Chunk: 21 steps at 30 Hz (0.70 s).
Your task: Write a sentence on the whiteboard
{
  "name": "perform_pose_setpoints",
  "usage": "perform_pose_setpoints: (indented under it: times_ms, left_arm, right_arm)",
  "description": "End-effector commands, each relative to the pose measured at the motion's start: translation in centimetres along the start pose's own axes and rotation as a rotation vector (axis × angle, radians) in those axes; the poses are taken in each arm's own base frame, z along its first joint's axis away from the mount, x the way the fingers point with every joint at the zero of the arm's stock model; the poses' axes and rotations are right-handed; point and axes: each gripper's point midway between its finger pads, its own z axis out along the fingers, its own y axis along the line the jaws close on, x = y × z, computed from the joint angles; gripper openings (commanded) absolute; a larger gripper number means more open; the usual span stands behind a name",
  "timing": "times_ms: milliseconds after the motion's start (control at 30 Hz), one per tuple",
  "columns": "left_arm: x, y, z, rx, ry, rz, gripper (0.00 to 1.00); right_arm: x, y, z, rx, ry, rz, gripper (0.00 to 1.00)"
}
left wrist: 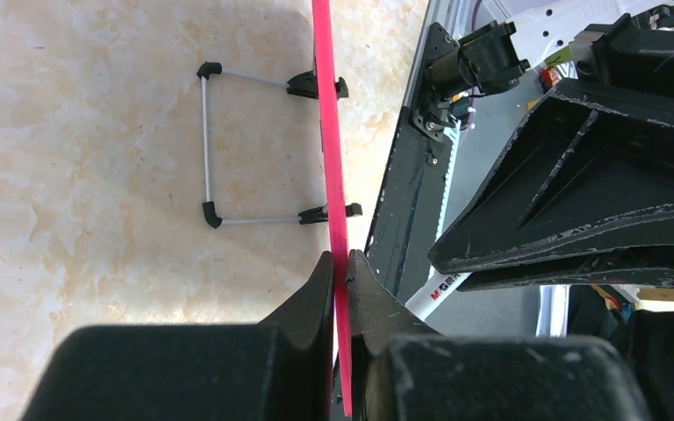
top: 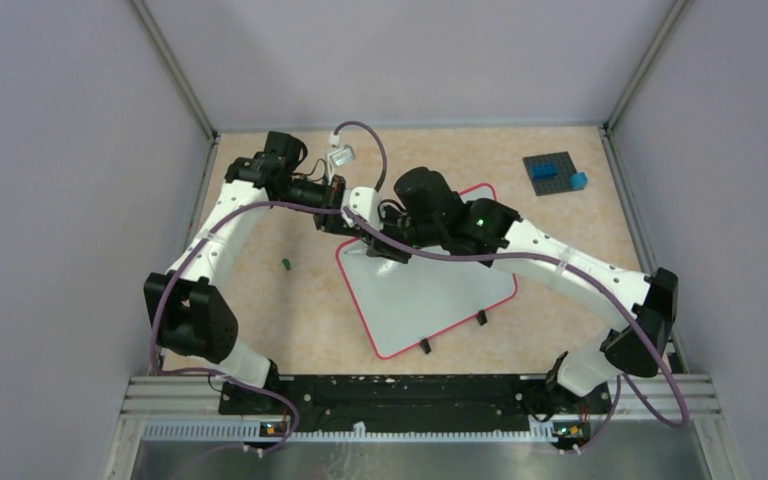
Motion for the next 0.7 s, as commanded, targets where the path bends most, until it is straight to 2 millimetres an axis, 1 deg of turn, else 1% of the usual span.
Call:
perform_pose_setpoints:
  times_ms: [0, 433, 667]
  left_arm:
    - [-0.1, -0.6, 0.6, 0.023, 0.005, 0.036, 0.00]
    - [-0.1, -0.5, 0.6, 0.019, 0.007, 0.037, 0.00]
    - [0.0, -0.4, 0.7, 0.019, 0.009, 0.036, 0.00]
  right_arm:
    - [-2.5, -0.6, -0.6, 0.032, -0.066, -0.030, 0.00]
    - [-0.8, 0.0, -0.8, 0.024, -0.039, -0.018, 0.00]
    - [0.4, 0.9, -0.8, -0.004, -0.021, -0.006, 0.00]
